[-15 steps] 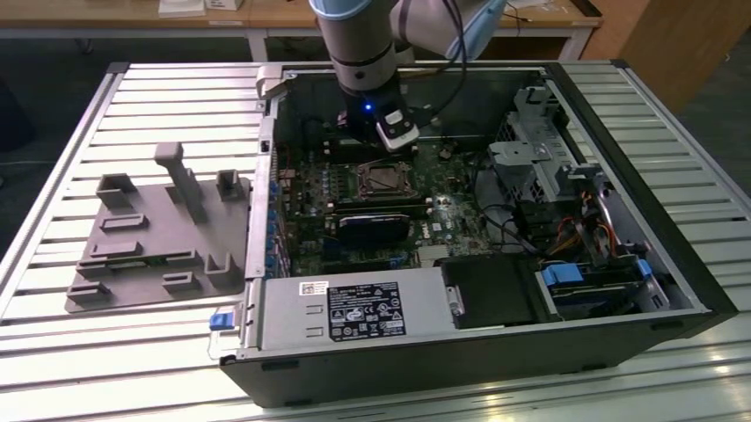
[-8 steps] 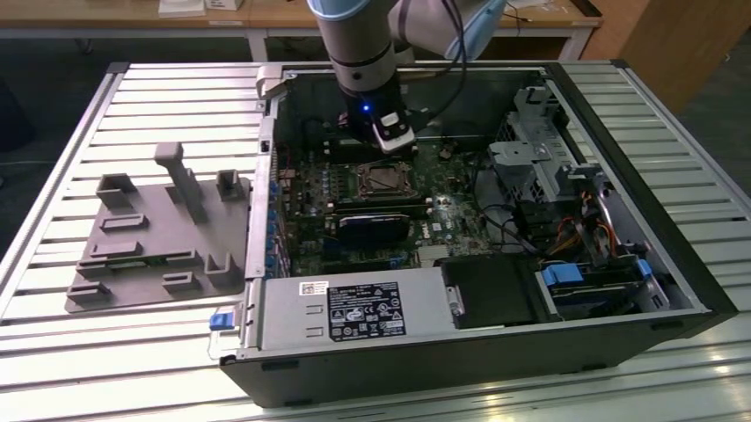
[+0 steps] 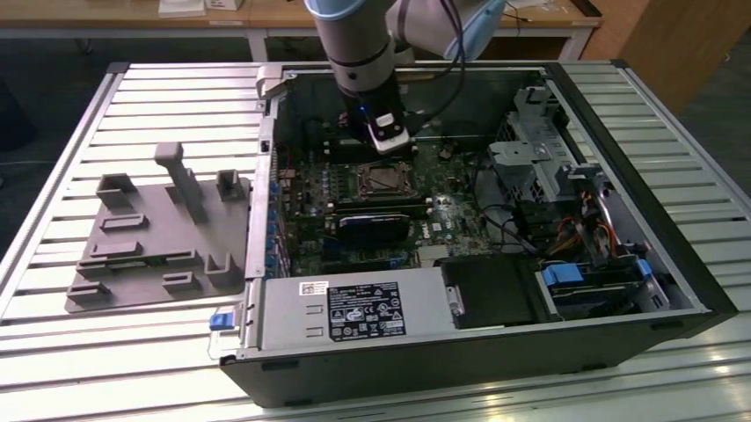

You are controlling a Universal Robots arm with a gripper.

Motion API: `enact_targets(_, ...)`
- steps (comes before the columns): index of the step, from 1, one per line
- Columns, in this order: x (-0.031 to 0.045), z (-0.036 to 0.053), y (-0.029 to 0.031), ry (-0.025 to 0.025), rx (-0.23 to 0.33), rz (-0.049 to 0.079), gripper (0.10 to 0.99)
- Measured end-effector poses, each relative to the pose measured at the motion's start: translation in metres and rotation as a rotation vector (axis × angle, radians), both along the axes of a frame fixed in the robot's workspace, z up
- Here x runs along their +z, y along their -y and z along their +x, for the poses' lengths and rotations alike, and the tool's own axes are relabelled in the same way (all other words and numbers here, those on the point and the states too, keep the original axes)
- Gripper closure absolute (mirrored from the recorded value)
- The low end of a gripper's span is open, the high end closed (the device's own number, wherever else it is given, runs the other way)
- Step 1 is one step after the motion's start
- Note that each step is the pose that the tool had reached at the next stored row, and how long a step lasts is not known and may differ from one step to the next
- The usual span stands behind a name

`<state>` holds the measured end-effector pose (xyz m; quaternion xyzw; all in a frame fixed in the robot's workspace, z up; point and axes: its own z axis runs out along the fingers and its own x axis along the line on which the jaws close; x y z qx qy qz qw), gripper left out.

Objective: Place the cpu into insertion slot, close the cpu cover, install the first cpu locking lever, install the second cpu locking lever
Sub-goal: 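Install the first cpu locking lever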

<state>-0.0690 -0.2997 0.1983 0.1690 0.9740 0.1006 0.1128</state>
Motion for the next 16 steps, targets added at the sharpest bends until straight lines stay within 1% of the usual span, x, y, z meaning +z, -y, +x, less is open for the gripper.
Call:
enact_targets(8, -0.0024, -0.0012, -0.0041, 0.0001, -0.042, -0.001, 0.980)
enact_targets(13, -0.0035, -0.0012, -0.0049, 0.0002, -0.067, -0.007, 0.980)
enact_targets(16, -0.0043, -0.0013, -0.0059, 0.0001, -0.082, -0.008, 0.980)
